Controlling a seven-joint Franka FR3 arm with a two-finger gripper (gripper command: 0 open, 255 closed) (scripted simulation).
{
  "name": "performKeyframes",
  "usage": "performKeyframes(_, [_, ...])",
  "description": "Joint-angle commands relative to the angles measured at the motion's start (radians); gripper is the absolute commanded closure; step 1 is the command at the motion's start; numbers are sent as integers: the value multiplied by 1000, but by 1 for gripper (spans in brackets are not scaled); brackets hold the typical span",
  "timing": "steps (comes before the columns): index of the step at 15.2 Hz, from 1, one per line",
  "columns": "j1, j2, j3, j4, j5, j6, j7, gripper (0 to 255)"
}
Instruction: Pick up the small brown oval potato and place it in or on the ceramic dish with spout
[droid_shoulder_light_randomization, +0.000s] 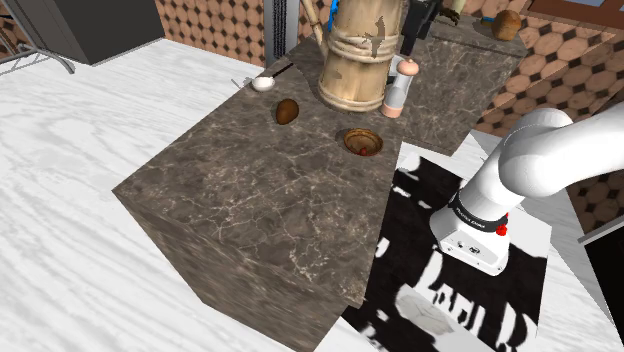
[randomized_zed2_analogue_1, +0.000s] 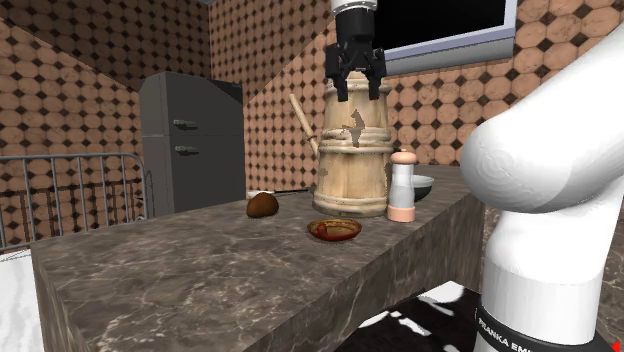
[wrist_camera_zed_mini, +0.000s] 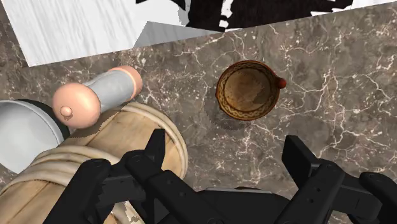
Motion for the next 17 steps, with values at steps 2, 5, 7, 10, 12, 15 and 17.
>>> performKeyframes(2, [-6, 6, 26, -18, 12, 27, 57, 0])
performKeyframes(5, [-26, 40, 106, -56, 46, 111, 227, 0])
performKeyframes(7, [-43, 76, 160, -70, 63, 167, 341, 0])
performKeyframes(10, [-73, 149, 242, -72, 76, 252, 513, 0])
performKeyframes(12, [-98, 209, 296, -62, 74, 305, 630, 0])
performKeyframes(15, [-142, 315, 376, -30, 50, 379, 812, 0])
performKeyframes(17, [-175, 394, 427, 3, 17, 420, 939, 0])
